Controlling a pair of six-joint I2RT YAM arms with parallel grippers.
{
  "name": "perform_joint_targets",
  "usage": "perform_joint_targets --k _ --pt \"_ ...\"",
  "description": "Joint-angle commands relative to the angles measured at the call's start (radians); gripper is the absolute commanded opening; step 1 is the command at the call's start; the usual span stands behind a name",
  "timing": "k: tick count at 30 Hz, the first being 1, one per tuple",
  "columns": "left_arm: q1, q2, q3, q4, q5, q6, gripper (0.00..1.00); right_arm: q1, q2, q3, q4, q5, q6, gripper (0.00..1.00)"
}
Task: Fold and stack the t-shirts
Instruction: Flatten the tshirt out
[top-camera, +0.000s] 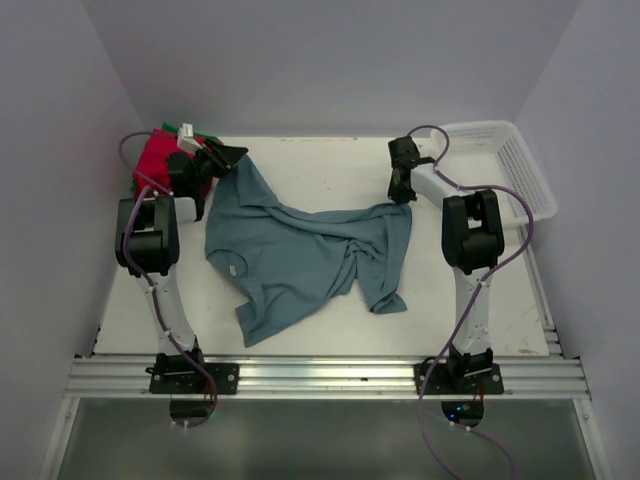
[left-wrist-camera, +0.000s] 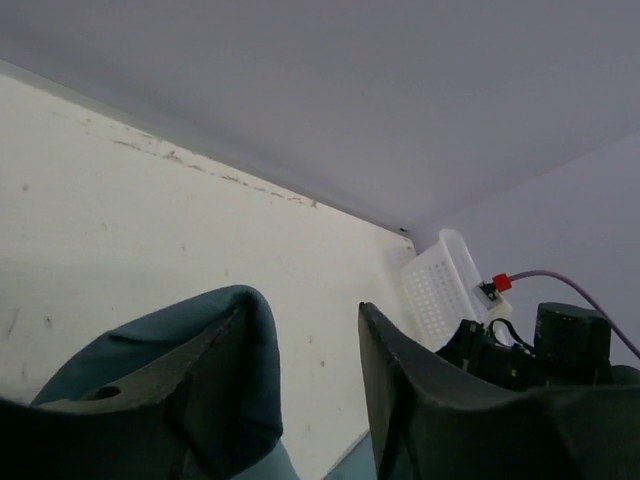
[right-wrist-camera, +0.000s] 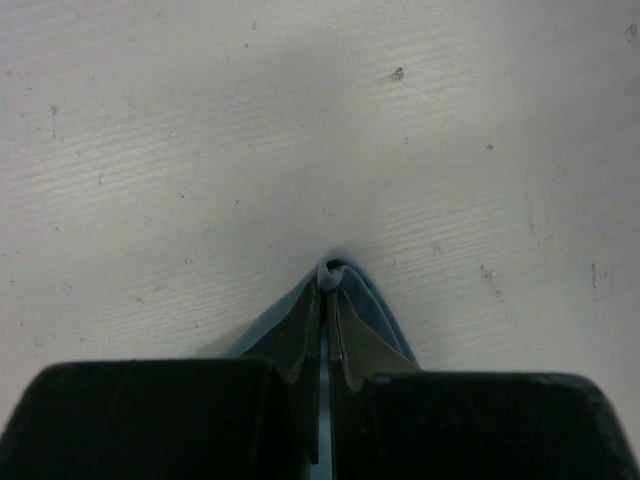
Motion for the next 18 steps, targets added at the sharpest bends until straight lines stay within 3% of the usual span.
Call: perform_joint_targets --k 1,2,4,5,8,12,15,18 --pt "0.004 0.082 0.032 0.305 0.093 -0.248 0.52 -0.002 0.024 0.000 -0.029 -0.036 -0.010 0.00" --pt "0.004 0.086 0.035 0.316 0.093 -0.265 0.66 -0.004 0.026 0.000 -0.029 -0.034 -0.011 0.00" --pt "0.004 0.076 0.045 0.314 0.093 -0.270 0.71 -0.004 0.030 0.003 -0.029 -0.036 -0.011 0.00" --pt "0.004 0.067 0.048 0.304 0.085 -0.265 0.84 -0.002 0.032 0.004 -0.027 -0.036 -0.011 0.00" --pt "0.004 0.062 0.072 0.304 0.079 -0.300 0.98 -0.002 0.038 0.006 -0.024 -0.039 -0.013 0.00" --pt "0.002 0.178 0.179 0.630 0.100 -0.637 1.00 -0.002 0.047 0.007 -0.027 -0.042 -0.016 0.00" --pt "0.002 0.229 0.225 0.760 0.071 -0.768 1.00 -0.002 0.046 0.006 -0.027 -0.042 -0.017 0.00" --pt "0.002 0.215 0.241 0.809 0.073 -0.803 1.00 -0.002 0.049 0.006 -0.024 -0.041 -0.017 0.00"
